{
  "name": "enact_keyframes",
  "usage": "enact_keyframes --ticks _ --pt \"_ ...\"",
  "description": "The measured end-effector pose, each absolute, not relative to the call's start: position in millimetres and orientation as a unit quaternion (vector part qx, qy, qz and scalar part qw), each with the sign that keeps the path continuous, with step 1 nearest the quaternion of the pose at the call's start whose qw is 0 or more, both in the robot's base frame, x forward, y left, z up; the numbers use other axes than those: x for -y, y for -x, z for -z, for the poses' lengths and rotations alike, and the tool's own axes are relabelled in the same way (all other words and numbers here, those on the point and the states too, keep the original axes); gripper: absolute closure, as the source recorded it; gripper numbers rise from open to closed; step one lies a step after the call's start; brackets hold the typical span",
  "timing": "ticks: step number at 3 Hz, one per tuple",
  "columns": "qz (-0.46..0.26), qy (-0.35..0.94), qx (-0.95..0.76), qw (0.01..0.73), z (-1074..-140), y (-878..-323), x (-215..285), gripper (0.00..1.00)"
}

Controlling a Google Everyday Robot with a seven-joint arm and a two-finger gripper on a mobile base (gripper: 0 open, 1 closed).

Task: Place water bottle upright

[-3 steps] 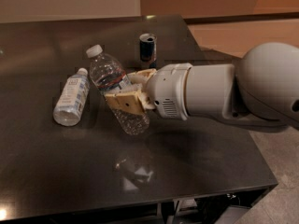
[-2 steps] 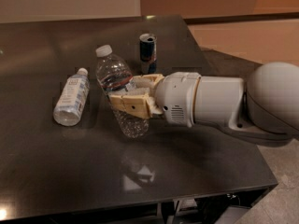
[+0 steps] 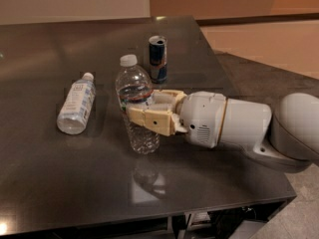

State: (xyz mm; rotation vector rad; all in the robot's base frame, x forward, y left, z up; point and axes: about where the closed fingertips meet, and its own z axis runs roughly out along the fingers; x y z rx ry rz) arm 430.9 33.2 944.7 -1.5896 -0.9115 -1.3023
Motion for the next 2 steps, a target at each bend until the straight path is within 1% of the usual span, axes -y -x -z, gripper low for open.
enact_keyframes --ticks 1,2 --pt "0.528 0.619 0.364 0.453 -937.7 -427.5 -27.5 1.00" --pt "0.539 0.604 0.370 0.455 -930.8 -423.9 -23.7 1.00"
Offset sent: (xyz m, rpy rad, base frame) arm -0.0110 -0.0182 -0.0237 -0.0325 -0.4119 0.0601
